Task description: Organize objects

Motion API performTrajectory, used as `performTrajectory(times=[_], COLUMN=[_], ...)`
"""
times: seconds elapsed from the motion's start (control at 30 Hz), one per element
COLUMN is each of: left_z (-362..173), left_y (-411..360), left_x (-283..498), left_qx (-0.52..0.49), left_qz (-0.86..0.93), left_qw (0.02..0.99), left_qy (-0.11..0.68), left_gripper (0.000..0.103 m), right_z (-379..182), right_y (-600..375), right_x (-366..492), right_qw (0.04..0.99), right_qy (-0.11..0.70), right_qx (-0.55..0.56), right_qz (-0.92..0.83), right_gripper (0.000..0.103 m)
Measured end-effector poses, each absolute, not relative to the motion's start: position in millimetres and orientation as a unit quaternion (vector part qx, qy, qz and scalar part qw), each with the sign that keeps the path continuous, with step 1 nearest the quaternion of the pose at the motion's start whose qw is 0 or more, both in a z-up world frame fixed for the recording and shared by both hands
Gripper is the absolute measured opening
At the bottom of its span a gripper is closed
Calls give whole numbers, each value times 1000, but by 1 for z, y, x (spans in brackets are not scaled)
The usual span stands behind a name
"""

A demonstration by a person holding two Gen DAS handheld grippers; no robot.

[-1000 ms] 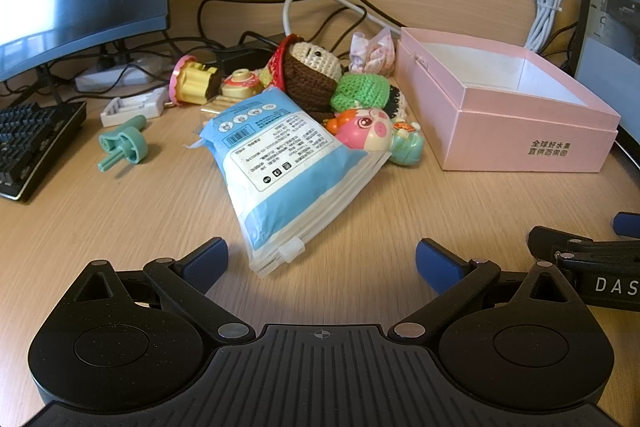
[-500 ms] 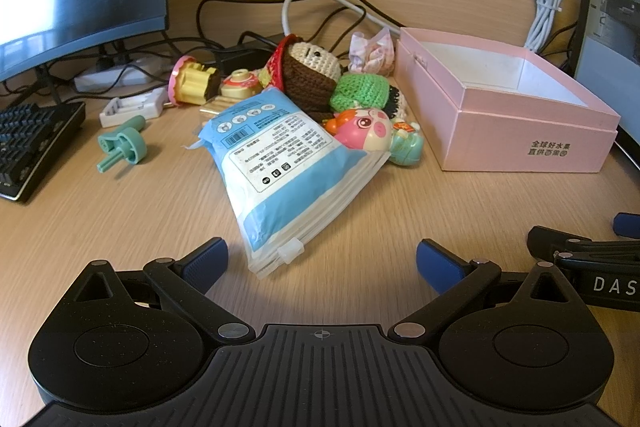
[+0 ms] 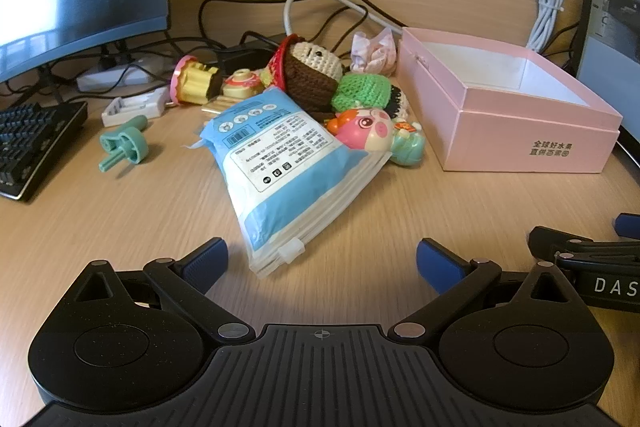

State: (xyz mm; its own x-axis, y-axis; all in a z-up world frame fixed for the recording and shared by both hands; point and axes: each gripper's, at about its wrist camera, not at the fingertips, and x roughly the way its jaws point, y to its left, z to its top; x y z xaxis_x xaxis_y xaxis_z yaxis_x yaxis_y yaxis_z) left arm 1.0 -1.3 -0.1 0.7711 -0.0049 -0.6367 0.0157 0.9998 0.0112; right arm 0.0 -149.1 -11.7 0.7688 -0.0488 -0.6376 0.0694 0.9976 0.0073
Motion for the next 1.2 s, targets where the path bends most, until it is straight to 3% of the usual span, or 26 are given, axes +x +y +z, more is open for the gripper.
performTrajectory(times=[1.2], left_z=[1], left_y=[-3], left_x=[5], left_qx=[18], left_qz=[-30], left_qw=[938], left_qy=[345], left_gripper=[103], right_z=[-13], right_y=[-149], right_x=[0], right_qw=[940], right_qy=[339], right_qx=[15], right_qz=[-26], right_gripper=[103])
